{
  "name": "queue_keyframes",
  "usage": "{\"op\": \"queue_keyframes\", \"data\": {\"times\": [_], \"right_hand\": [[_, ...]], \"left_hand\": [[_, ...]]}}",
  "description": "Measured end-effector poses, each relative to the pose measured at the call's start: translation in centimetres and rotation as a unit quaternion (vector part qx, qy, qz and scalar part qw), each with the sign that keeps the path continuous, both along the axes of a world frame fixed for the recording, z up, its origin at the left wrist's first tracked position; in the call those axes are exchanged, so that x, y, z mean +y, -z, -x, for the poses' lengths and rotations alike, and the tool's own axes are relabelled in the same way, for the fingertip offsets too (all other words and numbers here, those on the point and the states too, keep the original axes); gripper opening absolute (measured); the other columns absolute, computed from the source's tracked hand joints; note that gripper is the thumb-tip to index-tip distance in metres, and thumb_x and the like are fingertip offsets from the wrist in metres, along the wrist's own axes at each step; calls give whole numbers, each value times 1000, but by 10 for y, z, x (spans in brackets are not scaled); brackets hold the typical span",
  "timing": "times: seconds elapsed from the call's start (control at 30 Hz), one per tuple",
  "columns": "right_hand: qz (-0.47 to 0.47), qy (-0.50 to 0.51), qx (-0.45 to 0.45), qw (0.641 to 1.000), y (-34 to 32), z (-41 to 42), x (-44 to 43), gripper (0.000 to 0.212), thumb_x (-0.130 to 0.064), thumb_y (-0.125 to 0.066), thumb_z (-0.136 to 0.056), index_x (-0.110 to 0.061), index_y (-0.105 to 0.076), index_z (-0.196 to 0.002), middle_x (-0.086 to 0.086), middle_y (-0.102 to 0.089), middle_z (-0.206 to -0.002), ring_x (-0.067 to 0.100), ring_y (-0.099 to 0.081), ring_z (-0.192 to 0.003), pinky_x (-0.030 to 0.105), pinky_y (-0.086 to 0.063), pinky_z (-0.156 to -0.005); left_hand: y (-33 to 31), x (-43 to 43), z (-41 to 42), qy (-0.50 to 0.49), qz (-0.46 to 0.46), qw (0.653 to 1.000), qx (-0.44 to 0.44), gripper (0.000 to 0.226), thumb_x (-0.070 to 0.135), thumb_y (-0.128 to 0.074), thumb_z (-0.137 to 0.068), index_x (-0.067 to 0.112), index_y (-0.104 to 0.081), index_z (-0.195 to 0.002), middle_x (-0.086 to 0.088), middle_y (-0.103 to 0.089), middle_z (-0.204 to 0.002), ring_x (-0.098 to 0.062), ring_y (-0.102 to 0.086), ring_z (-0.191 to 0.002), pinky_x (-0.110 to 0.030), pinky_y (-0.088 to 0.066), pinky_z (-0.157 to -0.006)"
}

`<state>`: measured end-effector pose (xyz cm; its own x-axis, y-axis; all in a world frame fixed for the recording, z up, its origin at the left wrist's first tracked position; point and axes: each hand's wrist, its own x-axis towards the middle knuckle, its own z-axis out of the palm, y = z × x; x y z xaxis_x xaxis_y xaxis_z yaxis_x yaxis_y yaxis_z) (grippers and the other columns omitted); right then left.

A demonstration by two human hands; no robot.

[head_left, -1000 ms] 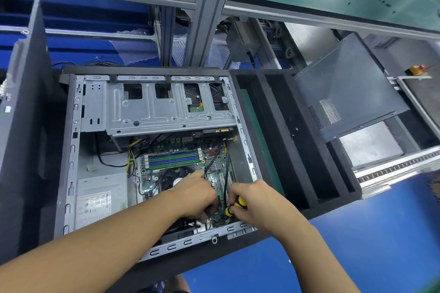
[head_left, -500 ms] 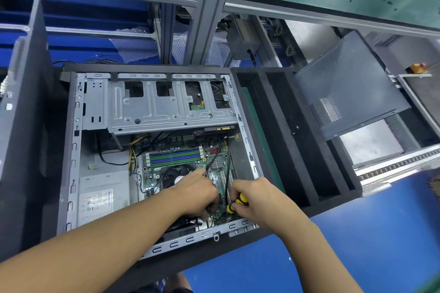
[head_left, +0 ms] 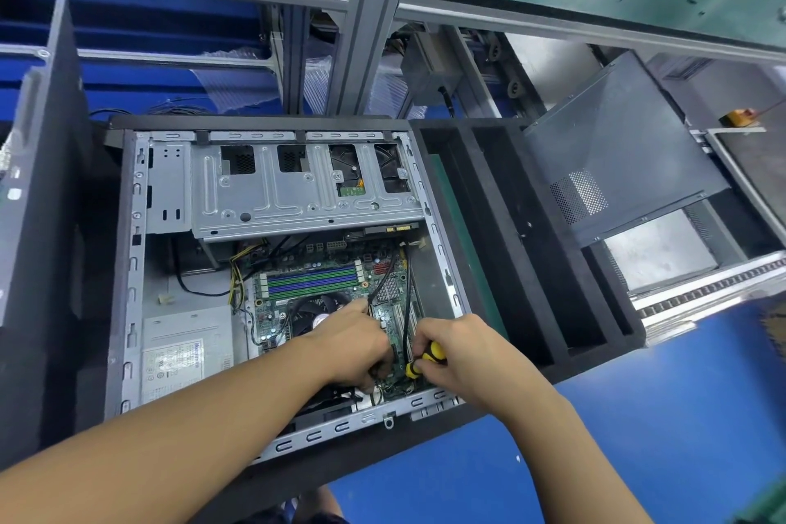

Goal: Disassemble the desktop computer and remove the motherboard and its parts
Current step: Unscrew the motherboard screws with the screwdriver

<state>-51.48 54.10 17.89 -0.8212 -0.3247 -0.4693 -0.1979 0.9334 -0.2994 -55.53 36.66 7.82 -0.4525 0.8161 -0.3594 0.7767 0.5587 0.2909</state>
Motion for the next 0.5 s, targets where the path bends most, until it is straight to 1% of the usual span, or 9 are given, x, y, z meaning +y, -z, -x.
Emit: {"op": "queue_keyframes", "data": {"times": [0.13,0.27,0.33,0.4,0.5], "right_hand": [[-4,-2,1,1000,2,-1,0,8,-27,-64,-90,-28,-59,-96,1,-59,-89,22,-60,-79,35,-52,-68],[-3,-1,5,1000,2,0,0,8,-28,-65,-90,-26,-60,-97,0,-63,-90,20,-60,-80,37,-53,-69],[-3,2,10,1000,1,-1,0,10,-30,-66,-90,-26,-61,-98,-2,-62,-86,19,-59,-77,35,-52,-66],[-3,12,16,1000,1,-2,0,13,-34,-68,-89,-26,-62,-97,-5,-56,-80,18,-57,-76,31,-49,-62],[-3,23,22,999,1,-4,0,16,-39,-69,-88,-28,-62,-96,-6,-53,-77,17,-56,-79,27,-45,-59]], "left_hand": [[0,0,0,2,2,1000,0,33,50,-74,-78,31,-72,-105,10,-72,-92,-14,-62,-93,-34,-23,-83],[-1,0,0,2,-2,1000,-3,33,49,-74,-78,31,-72,-106,11,-72,-92,-13,-62,-92,-34,-22,-83],[-1,-1,0,3,-2,1000,-1,32,48,-74,-79,31,-72,-106,11,-72,-92,-14,-62,-92,-34,-21,-83],[-1,0,0,4,-3,1000,0,31,48,-73,-79,31,-71,-105,11,-71,-92,-14,-62,-92,-34,-21,-83],[-2,0,0,5,-2,1000,5,28,47,-73,-80,31,-71,-103,10,-71,-90,-14,-62,-92,-35,-21,-82]]}}
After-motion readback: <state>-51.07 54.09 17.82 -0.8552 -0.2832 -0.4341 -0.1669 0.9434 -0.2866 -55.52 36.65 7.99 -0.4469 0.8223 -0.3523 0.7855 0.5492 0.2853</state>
